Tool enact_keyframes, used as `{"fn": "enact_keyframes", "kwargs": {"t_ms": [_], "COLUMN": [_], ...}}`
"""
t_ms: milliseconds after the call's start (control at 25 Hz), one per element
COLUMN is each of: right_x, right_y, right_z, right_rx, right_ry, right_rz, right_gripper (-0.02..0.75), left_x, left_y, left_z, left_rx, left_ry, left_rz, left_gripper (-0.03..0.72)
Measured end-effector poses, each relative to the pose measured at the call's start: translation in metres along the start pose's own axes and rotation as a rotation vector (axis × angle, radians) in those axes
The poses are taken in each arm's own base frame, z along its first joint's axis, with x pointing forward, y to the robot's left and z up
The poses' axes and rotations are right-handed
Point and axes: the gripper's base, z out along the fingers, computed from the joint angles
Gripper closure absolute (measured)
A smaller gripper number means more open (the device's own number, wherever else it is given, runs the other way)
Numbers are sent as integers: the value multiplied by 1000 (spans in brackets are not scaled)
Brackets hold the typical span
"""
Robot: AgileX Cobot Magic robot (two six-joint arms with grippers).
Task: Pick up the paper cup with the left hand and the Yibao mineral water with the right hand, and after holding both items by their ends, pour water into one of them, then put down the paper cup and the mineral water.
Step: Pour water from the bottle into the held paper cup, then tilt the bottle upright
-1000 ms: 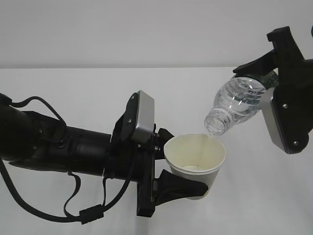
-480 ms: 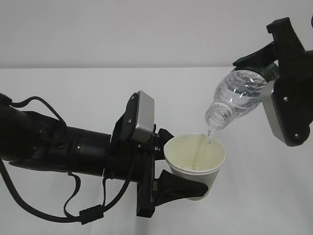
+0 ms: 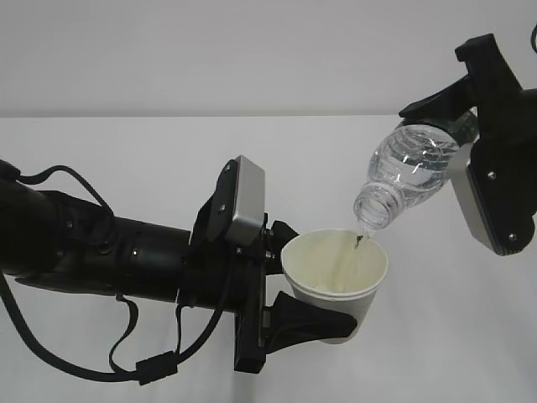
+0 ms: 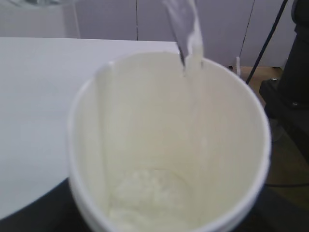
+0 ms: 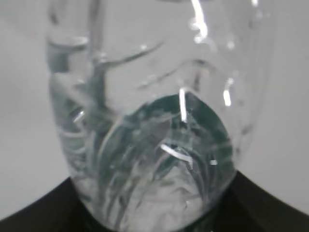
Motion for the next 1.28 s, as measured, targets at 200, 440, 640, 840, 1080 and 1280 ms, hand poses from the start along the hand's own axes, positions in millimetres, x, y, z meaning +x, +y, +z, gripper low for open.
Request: {"fn": "enact_keyframes", "kwargs": {"t_ms": [200, 440, 640, 840, 1080, 1280], "right_x": [0, 0, 0, 1, 2, 2], "right_y": [0, 1, -1, -1, -4, -4], "right_z": [0, 0, 0, 0, -1, -1], "right_rx": [-1, -6, -5, -4, 4, 4], "right_ry": [0, -1, 0, 1, 4, 4], "right_rz": [-1, -15, -17, -17, -17, -17], "right_gripper": [293, 293, 293, 293, 293, 293], "left_x": [0, 0, 0, 0, 0, 0], "left_y": [0, 0, 0, 0, 0, 0], "left_z": [0, 0, 0, 0, 0, 0], "left_rx": [0, 0, 2, 2, 2, 3], "left_ry": [0, 0, 1, 1, 1, 2], "left_rz": [0, 0, 1, -4, -4, -3], "left_gripper": [214, 214, 214, 214, 214, 214]}}
